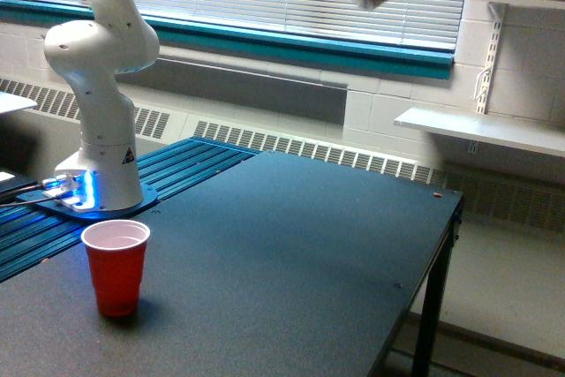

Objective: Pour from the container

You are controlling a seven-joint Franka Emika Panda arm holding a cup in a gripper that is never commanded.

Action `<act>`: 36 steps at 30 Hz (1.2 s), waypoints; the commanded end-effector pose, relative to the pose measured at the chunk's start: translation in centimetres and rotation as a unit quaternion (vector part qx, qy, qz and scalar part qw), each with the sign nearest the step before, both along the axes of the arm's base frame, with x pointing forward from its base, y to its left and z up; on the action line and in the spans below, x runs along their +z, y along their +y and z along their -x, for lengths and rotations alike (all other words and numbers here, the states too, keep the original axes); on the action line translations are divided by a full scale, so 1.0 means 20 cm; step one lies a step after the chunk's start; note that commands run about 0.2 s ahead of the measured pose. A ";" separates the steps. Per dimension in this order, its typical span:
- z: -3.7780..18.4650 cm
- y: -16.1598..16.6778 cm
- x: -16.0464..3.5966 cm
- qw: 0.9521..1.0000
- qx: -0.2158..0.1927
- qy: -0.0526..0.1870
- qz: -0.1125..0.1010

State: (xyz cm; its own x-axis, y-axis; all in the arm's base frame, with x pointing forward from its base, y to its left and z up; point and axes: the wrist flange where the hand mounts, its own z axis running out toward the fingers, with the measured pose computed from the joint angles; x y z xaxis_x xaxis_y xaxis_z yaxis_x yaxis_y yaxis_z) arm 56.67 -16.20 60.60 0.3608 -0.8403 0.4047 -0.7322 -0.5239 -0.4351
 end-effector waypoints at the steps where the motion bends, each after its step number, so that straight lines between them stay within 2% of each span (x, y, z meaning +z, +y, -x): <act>1: 0.01 0.04 0.00 0.998 -0.036 0.018 -0.041; 5: 0.05 0.05 -0.03 0.997 -0.041 0.037 -0.053; 9: 0.17 0.08 -0.06 0.996 -0.029 0.059 -0.064; 14: 0.32 0.11 -0.19 0.993 -0.014 0.106 -0.057; 19: 0.50 0.13 -0.23 0.990 0.015 0.130 -0.055; 25: 0.71 0.15 -0.27 0.987 0.051 0.144 -0.049; 28: 0.84 0.13 -0.32 0.983 0.052 0.161 -0.068; 30: 0.94 0.11 -0.36 0.978 0.052 0.181 -0.090; 33: 1.08 0.07 -0.41 0.973 0.051 0.196 -0.111; 36: 1.22 0.06 -0.47 0.967 0.054 0.215 -0.122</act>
State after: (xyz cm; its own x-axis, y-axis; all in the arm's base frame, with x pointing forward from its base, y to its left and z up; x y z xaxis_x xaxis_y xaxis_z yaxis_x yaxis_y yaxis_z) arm 36.13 -13.68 53.29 0.5091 -0.8589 0.0554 -0.8251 -0.5054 -0.2527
